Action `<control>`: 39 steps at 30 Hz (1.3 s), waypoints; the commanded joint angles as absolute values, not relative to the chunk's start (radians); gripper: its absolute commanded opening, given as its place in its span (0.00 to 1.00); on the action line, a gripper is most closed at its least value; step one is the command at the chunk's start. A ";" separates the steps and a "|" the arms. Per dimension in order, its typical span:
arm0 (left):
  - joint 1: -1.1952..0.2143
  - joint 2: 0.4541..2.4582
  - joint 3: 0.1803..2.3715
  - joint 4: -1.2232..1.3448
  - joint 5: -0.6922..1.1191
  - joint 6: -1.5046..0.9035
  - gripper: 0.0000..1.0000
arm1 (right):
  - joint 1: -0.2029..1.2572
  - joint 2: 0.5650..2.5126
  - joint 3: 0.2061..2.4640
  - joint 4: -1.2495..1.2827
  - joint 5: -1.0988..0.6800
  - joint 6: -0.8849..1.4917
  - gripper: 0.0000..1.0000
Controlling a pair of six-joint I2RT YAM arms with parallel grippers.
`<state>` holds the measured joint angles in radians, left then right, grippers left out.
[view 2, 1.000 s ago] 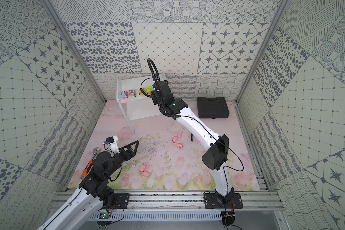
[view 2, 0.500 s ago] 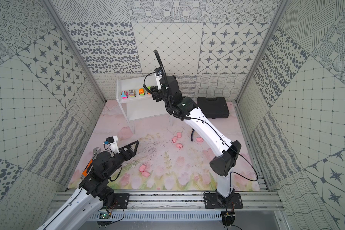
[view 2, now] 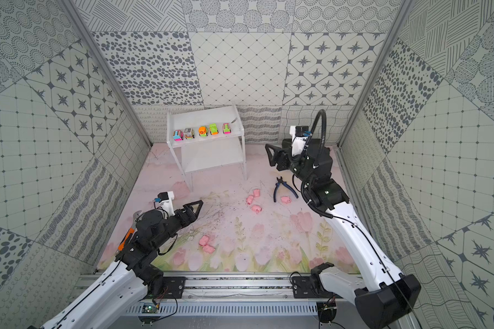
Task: Organize plastic toys on shelves
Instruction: Pick up the plastic toy at the center of the board.
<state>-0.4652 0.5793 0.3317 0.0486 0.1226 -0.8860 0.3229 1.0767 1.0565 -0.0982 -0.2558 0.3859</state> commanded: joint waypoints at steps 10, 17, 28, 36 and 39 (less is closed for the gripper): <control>-0.474 0.673 0.504 -0.470 0.219 -1.037 0.83 | 0.320 0.997 0.510 0.110 -0.591 0.629 0.74; -0.496 0.744 0.565 -0.673 0.184 -1.104 0.80 | 0.331 1.073 0.568 0.013 -0.621 0.483 0.75; -0.690 0.929 0.637 -0.929 0.037 -1.187 0.56 | 0.362 1.133 0.570 0.023 -0.671 0.439 0.75; -0.746 1.161 0.665 -0.803 -0.011 -1.220 0.55 | 0.372 1.154 0.574 0.031 -0.683 0.434 0.75; -0.744 1.236 0.703 -0.787 -0.038 -1.149 0.55 | 0.374 1.152 0.575 0.025 -0.684 0.435 0.75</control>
<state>-0.7364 1.1442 0.6601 -0.7895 0.0486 -1.1893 0.3664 1.1481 0.5476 -0.0105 -0.6720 0.4557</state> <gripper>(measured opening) 0.552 0.745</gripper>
